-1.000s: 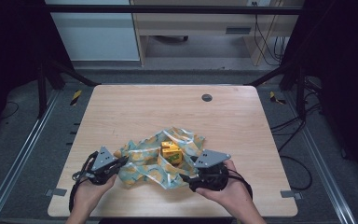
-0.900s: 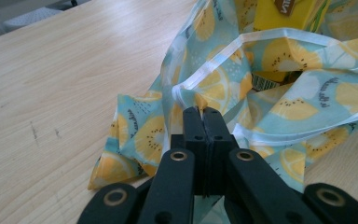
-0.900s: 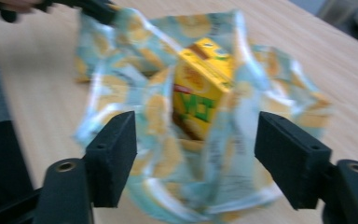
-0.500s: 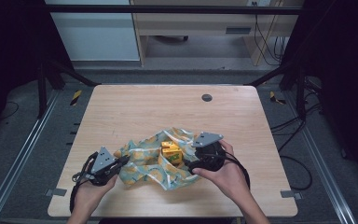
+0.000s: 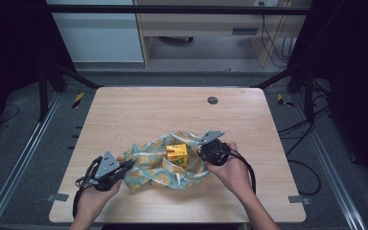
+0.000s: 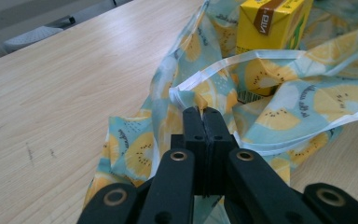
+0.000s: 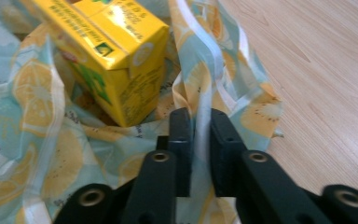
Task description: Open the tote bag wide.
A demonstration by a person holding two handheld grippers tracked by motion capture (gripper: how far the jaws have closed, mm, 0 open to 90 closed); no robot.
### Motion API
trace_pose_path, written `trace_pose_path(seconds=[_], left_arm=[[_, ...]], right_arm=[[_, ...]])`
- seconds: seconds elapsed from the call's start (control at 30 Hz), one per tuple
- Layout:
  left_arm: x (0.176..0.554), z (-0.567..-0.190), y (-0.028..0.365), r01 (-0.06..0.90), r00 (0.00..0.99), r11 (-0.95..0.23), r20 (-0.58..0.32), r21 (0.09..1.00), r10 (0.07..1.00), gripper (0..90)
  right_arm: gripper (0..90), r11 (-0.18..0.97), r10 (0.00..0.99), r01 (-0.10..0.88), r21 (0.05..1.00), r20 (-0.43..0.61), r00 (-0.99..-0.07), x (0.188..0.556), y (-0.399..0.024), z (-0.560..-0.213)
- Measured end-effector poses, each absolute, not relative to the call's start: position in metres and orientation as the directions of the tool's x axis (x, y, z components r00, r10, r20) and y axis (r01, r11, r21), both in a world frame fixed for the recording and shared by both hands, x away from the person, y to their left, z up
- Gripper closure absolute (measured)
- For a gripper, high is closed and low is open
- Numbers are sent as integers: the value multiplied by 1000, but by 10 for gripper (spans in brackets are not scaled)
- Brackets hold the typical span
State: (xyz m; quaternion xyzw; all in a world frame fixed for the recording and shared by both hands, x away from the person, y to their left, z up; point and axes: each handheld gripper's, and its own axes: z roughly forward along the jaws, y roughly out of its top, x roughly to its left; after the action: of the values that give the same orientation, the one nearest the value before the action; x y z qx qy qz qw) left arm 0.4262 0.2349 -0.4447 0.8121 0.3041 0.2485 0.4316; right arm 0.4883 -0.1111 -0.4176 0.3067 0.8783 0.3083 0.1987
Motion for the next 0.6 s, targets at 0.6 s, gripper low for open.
trace_pose_path(seconds=[0.6], left_arm=[[439, -472, 222, 359, 730, -568, 156, 740, 665, 900]], right_arm=[[892, 511, 743, 526, 680, -43, -668, 521, -146, -453]])
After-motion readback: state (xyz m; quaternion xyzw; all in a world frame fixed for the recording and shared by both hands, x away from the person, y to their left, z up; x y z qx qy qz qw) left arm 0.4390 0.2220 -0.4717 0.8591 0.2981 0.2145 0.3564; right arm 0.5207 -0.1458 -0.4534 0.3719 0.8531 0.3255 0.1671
